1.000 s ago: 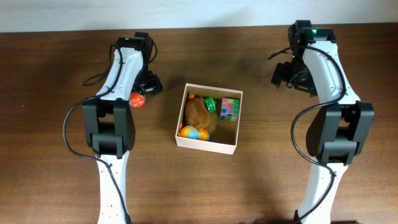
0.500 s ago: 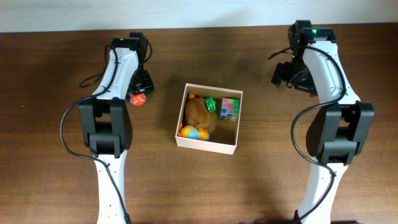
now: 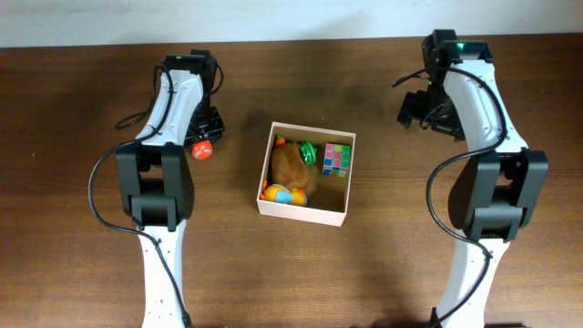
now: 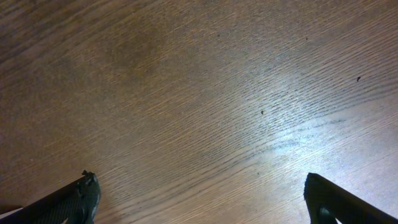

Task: Pack container
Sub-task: 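Lower the left gripper and close it on the red ball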

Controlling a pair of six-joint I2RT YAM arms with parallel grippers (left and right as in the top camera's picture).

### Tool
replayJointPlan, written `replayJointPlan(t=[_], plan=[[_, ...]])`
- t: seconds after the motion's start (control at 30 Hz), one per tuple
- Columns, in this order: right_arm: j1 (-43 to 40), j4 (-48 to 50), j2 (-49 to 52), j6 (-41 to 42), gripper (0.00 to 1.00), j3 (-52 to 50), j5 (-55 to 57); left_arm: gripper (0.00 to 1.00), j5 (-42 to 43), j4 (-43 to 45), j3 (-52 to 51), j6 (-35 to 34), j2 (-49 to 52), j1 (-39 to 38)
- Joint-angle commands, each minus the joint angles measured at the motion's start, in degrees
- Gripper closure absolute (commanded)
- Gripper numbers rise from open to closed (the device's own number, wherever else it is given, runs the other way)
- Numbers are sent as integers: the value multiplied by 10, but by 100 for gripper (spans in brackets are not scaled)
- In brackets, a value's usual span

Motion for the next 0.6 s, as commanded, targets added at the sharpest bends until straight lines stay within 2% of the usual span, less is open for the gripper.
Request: replayJointPlan(t=[0.0, 0.13, 0.4, 0.5, 0.57], plan=[[2, 0, -2, 5, 1, -1, 3, 58, 22, -11, 15, 27, 4, 3], [2, 0, -2, 5, 1, -1, 3, 58, 49, -41, 61, 61, 3, 3], [2, 0, -2, 5, 1, -1, 3, 58, 52, -134, 201, 112, 3, -10], [2, 0, -2, 5, 1, -1, 3, 58, 77, -163, 258, 156, 3, -25], [2, 0, -2, 5, 2, -1, 3, 57, 121, -163, 283, 208, -2, -39]])
